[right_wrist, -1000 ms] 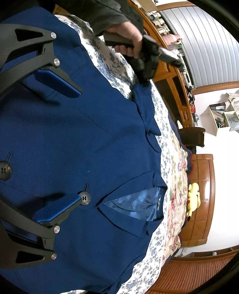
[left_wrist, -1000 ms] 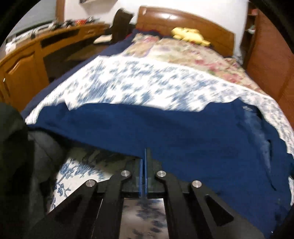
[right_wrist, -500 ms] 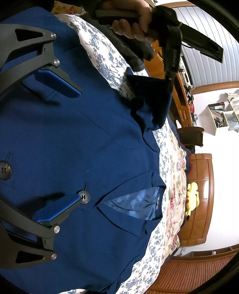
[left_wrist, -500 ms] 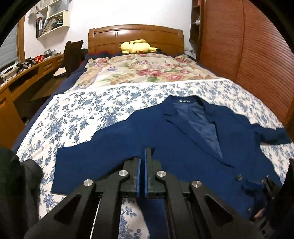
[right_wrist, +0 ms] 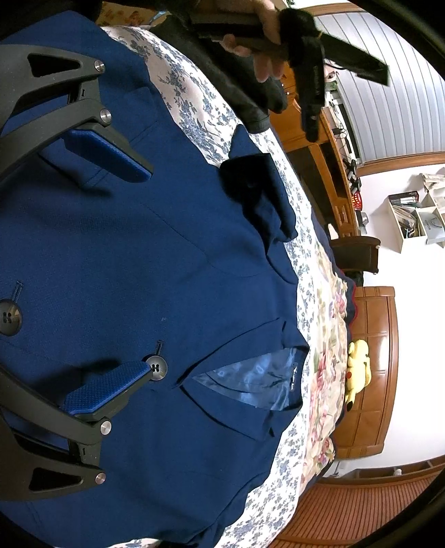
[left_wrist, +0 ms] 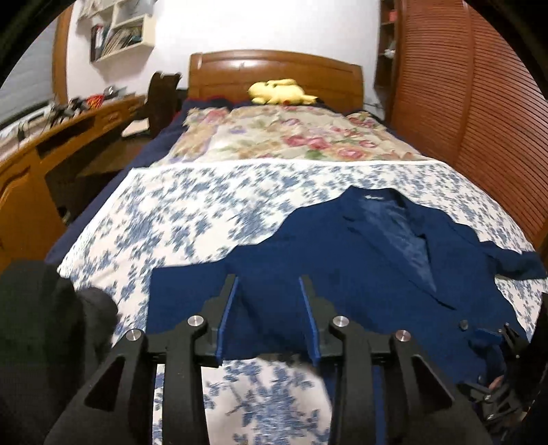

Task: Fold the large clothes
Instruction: 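Lift the held sleeve with the left tool and fold it across the jacket front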

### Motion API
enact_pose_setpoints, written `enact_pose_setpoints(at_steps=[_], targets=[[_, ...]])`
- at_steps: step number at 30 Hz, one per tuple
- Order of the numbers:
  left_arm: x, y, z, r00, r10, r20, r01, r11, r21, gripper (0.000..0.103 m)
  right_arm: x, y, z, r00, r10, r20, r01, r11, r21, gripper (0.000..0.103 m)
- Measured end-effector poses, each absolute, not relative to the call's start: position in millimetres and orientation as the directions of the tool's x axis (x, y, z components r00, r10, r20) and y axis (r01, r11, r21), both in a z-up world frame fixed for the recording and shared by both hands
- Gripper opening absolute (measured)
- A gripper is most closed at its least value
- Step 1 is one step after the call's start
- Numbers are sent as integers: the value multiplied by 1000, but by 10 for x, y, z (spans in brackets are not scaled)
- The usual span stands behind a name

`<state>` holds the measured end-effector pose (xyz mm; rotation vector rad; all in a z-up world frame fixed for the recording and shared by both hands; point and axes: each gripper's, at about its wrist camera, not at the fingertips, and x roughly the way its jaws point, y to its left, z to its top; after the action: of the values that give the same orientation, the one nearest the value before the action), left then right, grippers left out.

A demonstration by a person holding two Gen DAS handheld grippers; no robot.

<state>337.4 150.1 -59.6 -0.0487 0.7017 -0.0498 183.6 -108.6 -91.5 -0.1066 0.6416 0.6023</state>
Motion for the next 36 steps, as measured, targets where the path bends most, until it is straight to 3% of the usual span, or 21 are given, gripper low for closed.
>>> enact_pose_setpoints(at_steps=[8,15,28,32,36], targets=[[3646,1991,-1275,633,68,-771,-98,995,7,37,1842,-1089,-908,635,495,-594,-558,825,91,103],[3675,2282,-1601,553,186,-812,-200,976,87,38,1834,-1088,-911,637,494,-592,-561,824,84,103],[3755,2375,-1781,537,171,-826,-222,973,57,41,1843,-1063,-917,631,495,-598,-564,821,85,103],[3784,2360,-1754,543,80,-836,-167,986,-15,10,1842,-1070,-893,629,496,-599,-564,821,87,103],[3705,2182,-1529,608,63,-792,-132,991,-22,9,1809,-1073,-855,610,499,-615,-576,813,88,103]])
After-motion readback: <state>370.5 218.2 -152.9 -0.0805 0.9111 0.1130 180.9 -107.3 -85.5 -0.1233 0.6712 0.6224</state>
